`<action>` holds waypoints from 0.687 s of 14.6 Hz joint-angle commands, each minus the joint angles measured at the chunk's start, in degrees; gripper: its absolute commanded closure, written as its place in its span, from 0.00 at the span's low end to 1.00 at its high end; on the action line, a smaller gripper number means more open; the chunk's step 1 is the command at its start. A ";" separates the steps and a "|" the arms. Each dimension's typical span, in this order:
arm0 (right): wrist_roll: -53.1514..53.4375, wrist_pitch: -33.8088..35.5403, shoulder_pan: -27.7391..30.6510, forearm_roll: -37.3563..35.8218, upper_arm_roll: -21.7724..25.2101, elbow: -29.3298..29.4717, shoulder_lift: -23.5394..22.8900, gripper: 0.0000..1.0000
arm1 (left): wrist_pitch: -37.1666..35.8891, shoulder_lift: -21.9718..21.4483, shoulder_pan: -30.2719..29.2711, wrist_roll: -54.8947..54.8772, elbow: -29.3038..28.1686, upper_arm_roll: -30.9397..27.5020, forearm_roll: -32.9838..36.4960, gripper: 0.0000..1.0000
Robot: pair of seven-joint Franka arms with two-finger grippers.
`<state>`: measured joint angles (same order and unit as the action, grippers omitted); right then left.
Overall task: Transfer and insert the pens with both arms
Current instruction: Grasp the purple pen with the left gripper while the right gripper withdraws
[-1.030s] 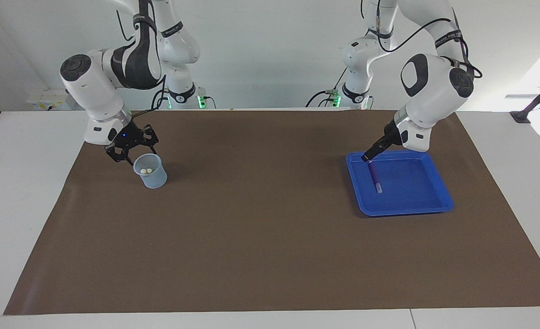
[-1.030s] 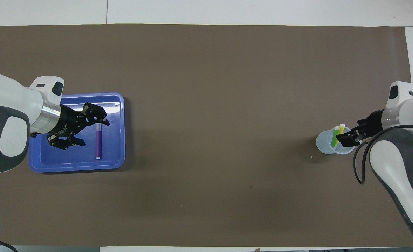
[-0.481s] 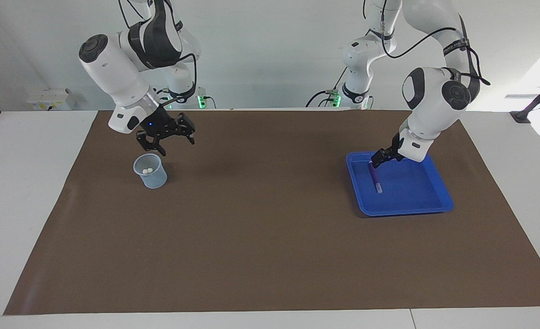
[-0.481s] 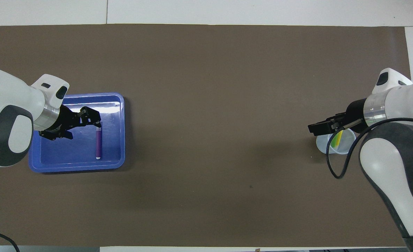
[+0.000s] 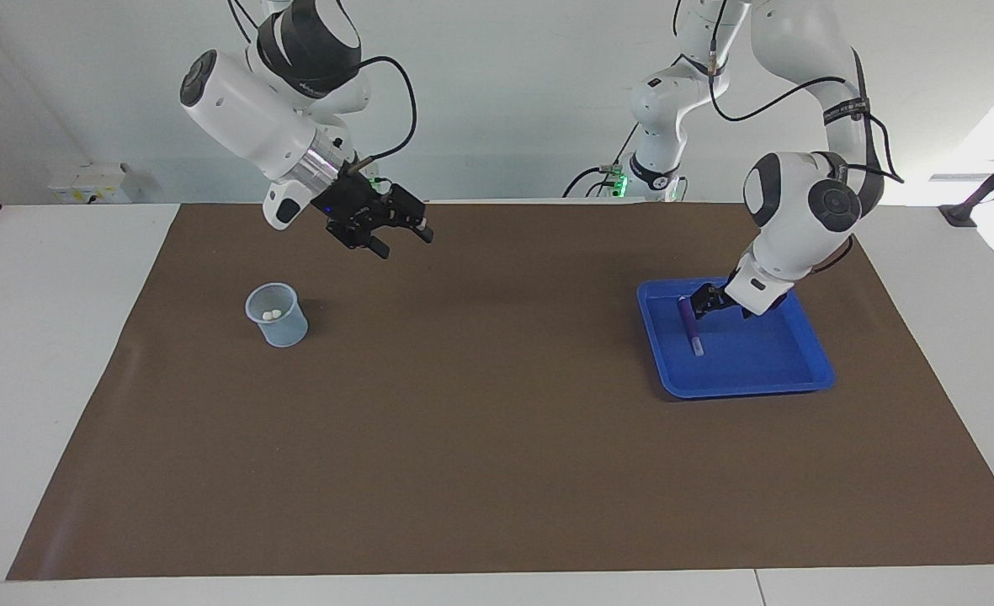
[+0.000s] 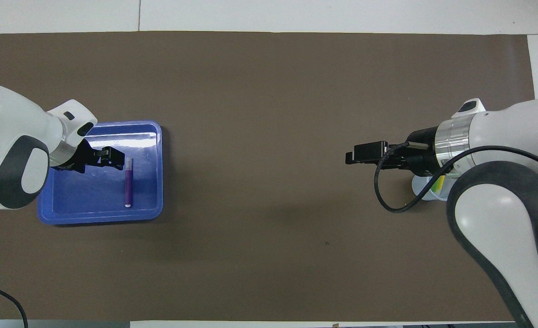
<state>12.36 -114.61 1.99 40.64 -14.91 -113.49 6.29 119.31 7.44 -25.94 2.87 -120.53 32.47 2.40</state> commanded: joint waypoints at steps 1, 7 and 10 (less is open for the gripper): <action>7.91 -3.07 -3.55 1.72 -0.03 0.38 0.39 0.00 | 4.18 0.72 0.19 -3.29 -3.13 0.05 1.21 0.00; 14.71 -3.69 -6.38 5.76 0.06 -0.85 1.53 0.00 | 6.55 4.16 1.60 -4.80 -3.74 0.05 2.43 0.06; 14.79 -4.48 -6.38 5.85 0.06 -0.85 1.44 0.00 | 7.69 4.60 1.60 -4.80 -4.01 0.05 2.52 0.12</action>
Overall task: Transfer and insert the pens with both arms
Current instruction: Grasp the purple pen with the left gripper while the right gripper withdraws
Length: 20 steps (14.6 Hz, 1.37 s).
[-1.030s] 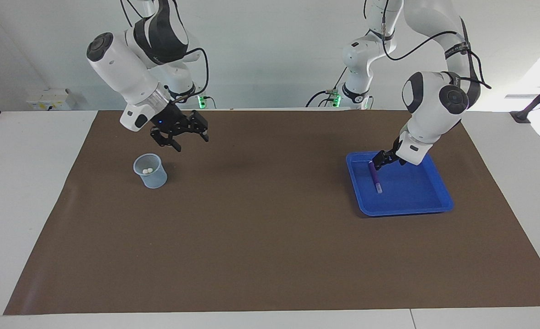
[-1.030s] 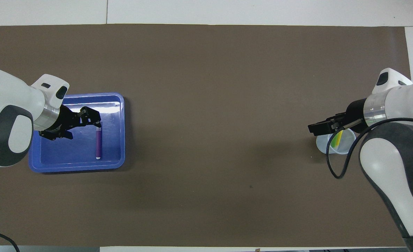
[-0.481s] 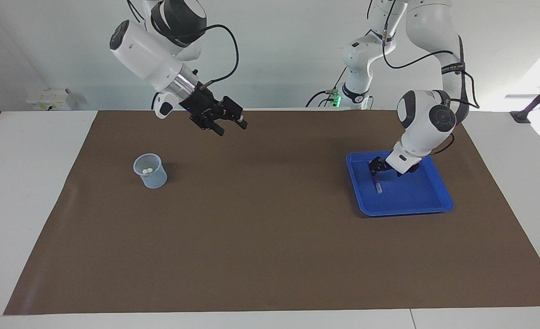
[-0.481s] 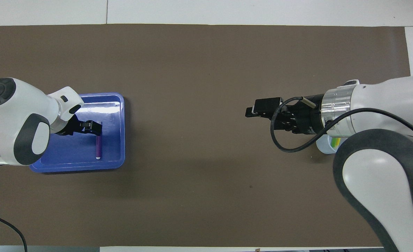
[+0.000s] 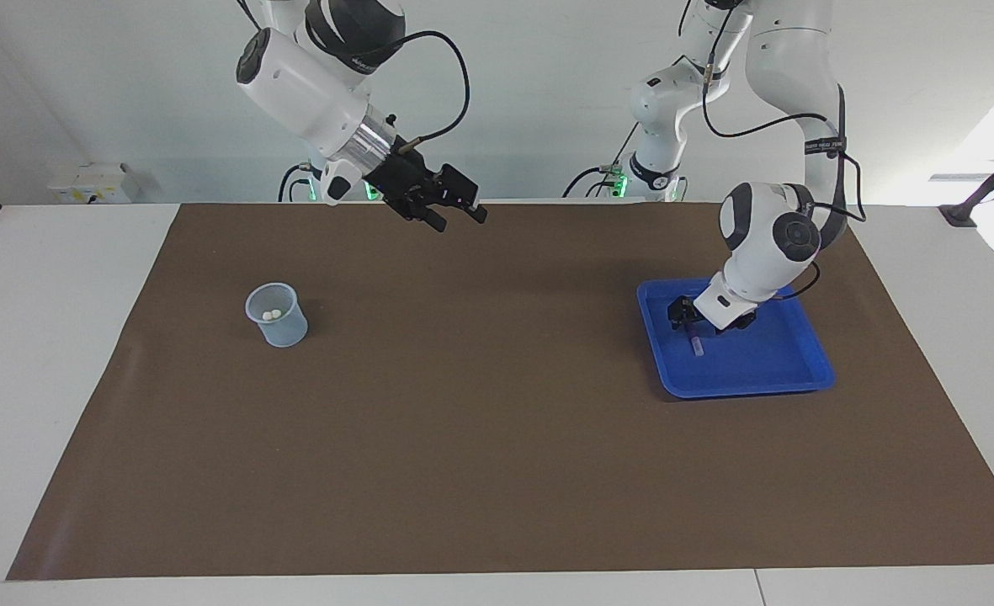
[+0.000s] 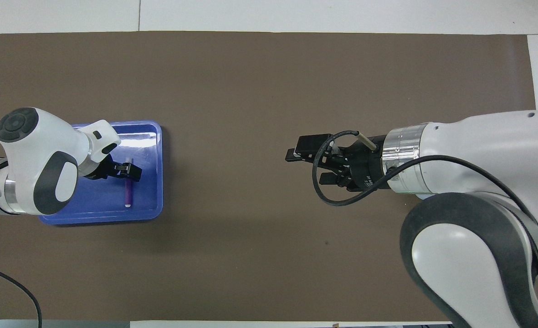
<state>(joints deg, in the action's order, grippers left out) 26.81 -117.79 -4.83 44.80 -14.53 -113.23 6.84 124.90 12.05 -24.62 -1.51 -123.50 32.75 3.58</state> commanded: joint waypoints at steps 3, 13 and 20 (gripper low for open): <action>0.35 -1.57 0.26 1.69 -0.41 -1.12 0.98 0.00 | 2.28 0.08 0.28 -0.34 -1.39 -0.23 1.95 0.21; 0.44 -1.57 0.26 1.87 -0.41 -1.12 0.98 0.00 | 2.55 1.13 0.28 -0.25 -1.22 -0.23 2.92 0.76; 0.44 -1.57 0.26 1.87 -0.41 -1.12 0.98 0.00 | -1.22 1.13 -0.43 -0.25 1.50 -0.23 2.92 1.00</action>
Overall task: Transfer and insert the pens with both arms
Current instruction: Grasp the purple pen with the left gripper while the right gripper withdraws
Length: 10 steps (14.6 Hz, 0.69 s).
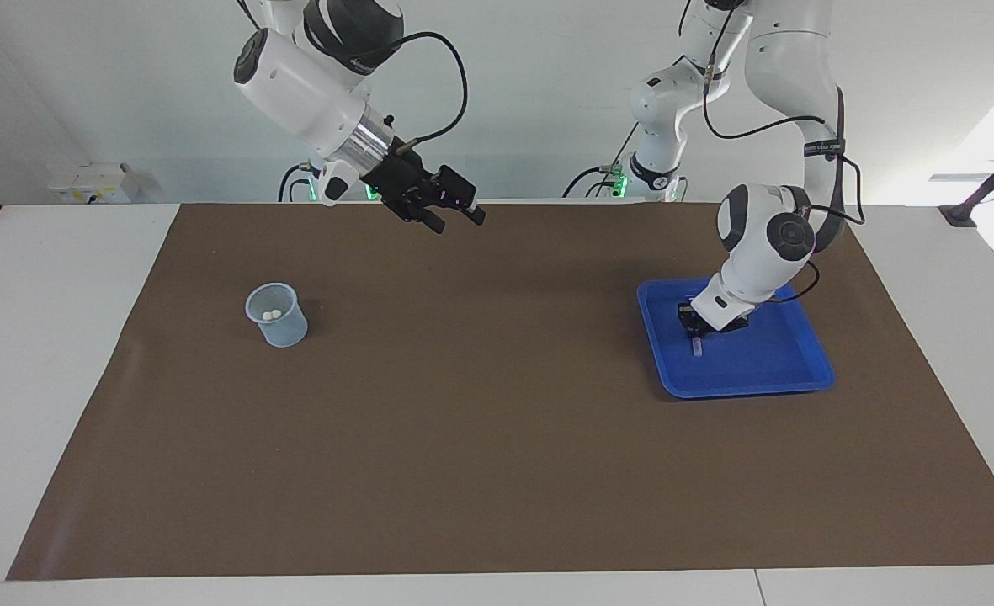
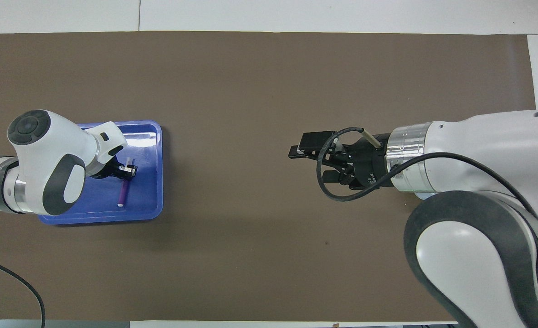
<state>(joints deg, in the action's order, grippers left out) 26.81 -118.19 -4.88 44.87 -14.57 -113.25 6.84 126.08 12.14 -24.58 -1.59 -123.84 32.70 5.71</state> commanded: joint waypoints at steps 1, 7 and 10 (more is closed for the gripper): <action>0.43 -1.16 0.31 1.80 -0.37 -1.18 0.98 0.00 | -3.90 1.04 -0.47 0.18 2.72 -0.18 0.79 1.00; 0.52 -1.25 0.31 1.80 -0.37 -1.36 1.07 0.00 | -20.67 0.69 -0.47 4.29 15.36 -0.09 -5.33 1.00; 0.43 -1.25 0.31 1.80 -0.29 -1.54 1.07 0.00 | -27.88 0.26 0.41 15.44 21.43 0.44 -10.26 1.00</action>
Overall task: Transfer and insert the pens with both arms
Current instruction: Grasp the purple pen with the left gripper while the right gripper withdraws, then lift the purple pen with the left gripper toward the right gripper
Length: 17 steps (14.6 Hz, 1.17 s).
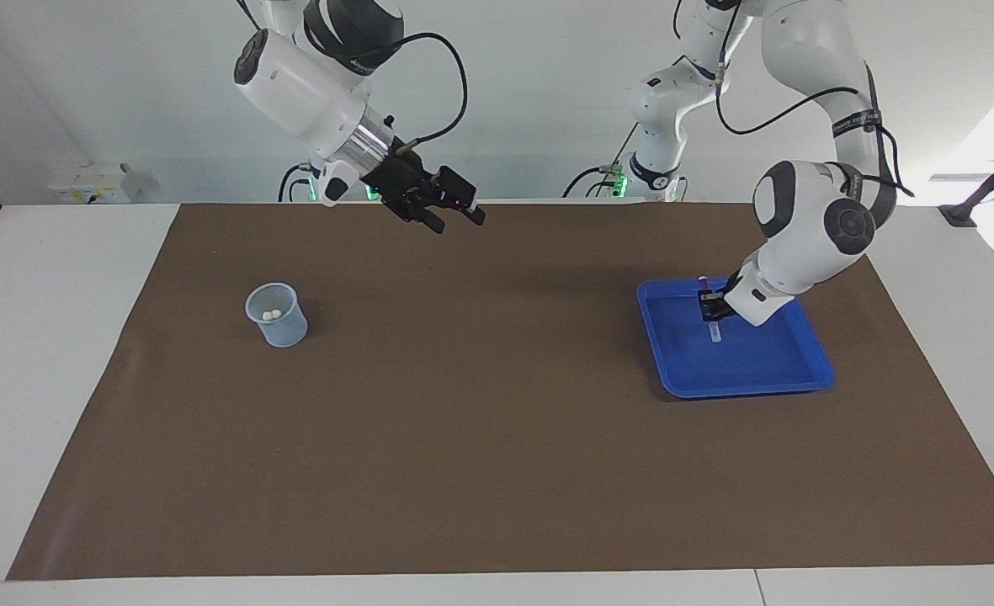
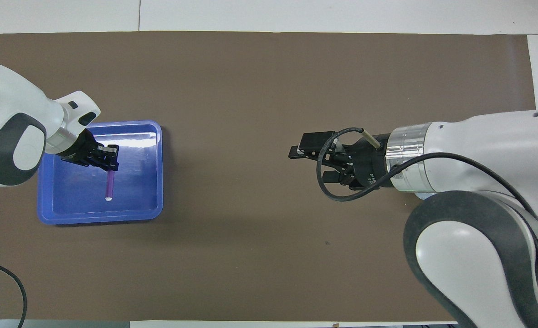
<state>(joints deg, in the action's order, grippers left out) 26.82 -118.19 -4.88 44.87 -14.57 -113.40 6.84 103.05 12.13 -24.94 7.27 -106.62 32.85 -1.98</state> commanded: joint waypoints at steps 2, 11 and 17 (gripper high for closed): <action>0.43 -1.34 0.31 1.80 -0.29 -1.38 1.07 0.00 | -8.46 0.18 1.12 15.54 7.90 1.59 -6.96 1.00; 0.34 -3.18 -0.47 1.80 -0.37 -2.52 1.51 0.00 | -0.84 -2.98 1.12 63.79 8.71 12.49 -23.40 1.00; 0.34 -9.86 -2.77 1.98 -0.46 -4.37 1.77 0.00 | 7.94 -4.83 5.24 82.09 4.94 13.29 -30.96 1.00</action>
<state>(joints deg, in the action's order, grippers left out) 26.85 -126.53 -7.84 44.87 -14.78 -115.67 6.95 107.10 10.23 -20.71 84.38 -98.24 46.37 -29.92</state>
